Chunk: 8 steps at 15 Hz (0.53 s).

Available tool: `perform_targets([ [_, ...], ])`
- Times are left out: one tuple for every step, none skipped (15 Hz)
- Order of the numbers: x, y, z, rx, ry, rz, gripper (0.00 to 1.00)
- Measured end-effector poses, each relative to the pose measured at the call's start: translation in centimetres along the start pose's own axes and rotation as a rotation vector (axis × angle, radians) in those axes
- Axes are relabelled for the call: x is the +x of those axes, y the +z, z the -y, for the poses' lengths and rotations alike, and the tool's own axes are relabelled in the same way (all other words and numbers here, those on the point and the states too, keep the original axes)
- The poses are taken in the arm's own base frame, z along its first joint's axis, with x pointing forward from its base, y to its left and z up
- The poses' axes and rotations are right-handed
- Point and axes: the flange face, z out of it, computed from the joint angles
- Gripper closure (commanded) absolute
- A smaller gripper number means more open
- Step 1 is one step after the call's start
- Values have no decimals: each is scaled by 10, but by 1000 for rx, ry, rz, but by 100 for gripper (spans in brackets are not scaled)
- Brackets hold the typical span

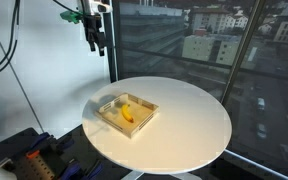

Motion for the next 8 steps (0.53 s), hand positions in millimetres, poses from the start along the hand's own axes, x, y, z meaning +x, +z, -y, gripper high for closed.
perform_targets([
  [2, 3, -1, -1, 1, 5, 0],
  [5, 7, -2, -3, -2, 11, 0],
  [7, 10, -3, -4, -7, 17, 0],
  [9, 13, -5, -6, -17, 23, 0],
  [11, 16, -6, -6, -33, 28, 0],
  [13, 18, -6, -6, -51, 31, 0],
  [15, 19, -7, -6, -68, 33, 0],
  [17, 19, -7, -5, -88, 33, 0],
])
